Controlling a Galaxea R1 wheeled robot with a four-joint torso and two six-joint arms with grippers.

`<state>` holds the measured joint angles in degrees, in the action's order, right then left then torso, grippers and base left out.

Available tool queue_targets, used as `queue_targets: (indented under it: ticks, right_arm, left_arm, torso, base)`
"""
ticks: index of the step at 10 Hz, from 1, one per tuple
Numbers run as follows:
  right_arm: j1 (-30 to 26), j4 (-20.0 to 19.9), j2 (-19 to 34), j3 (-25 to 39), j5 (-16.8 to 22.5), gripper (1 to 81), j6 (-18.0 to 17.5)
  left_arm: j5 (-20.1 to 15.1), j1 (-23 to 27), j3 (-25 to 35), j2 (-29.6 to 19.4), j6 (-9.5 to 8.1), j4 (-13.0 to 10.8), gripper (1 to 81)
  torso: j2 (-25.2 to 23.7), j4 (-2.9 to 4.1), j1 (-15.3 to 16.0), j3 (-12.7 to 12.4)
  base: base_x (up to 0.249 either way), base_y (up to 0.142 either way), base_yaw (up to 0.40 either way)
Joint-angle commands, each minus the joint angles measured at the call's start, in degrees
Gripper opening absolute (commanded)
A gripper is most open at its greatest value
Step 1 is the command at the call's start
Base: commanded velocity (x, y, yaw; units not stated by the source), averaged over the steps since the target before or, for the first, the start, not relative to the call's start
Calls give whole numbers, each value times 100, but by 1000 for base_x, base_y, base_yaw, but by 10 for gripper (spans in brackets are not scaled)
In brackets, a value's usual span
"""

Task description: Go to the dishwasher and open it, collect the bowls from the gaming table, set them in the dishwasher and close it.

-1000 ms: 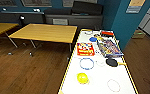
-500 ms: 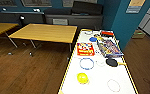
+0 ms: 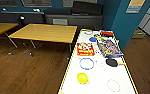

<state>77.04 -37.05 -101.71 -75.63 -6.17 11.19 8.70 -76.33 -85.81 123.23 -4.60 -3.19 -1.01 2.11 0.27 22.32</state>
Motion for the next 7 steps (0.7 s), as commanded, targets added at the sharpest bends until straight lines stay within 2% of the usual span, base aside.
queue_targets:
  ticks: [1,2,3,4,5,6,7]
  right_arm:
    - [123,312,148,392,2,10,41]
    - [202,356,51,489,-244,10,41]
    - [220,365,-37,524,-332,10,41]
    - [211,365,-124,516,-332,10,41]
    - [211,374,-186,524,-332,10,41]
    - [219,374,-221,533,-341,10,41]
    - [194,391,-257,542,-359,10,41]
  left_arm:
    - [17,1139,1426,-1494,-1114,82,811]
    - [184,1457,1672,-1810,-1571,82,811]
    - [211,1790,1804,-2013,-1984,73,811]
    - [202,2140,1883,-2171,-2291,64,811]
    - [141,2509,1962,-2275,-2449,82,811]
    - [61,2852,1971,-2268,-2450,100,811]
    - [-281,3292,1980,-2180,-2458,100,811]
  torso:
    - [0,0,0,0]
    - [0,0,0,0]
    - [0,0,0,0]
    - [0,0,0,0]
    - [0,0,0,0]
    - [0,0,0,0]
    - [0,0,0,2]
  base:
    - [0,0,0]
    - [0,0,0]
    - [0,0,0]
    - [0,0,0]
    - [0,0,0]
    - [0,0,0]
    - [0,0,0]
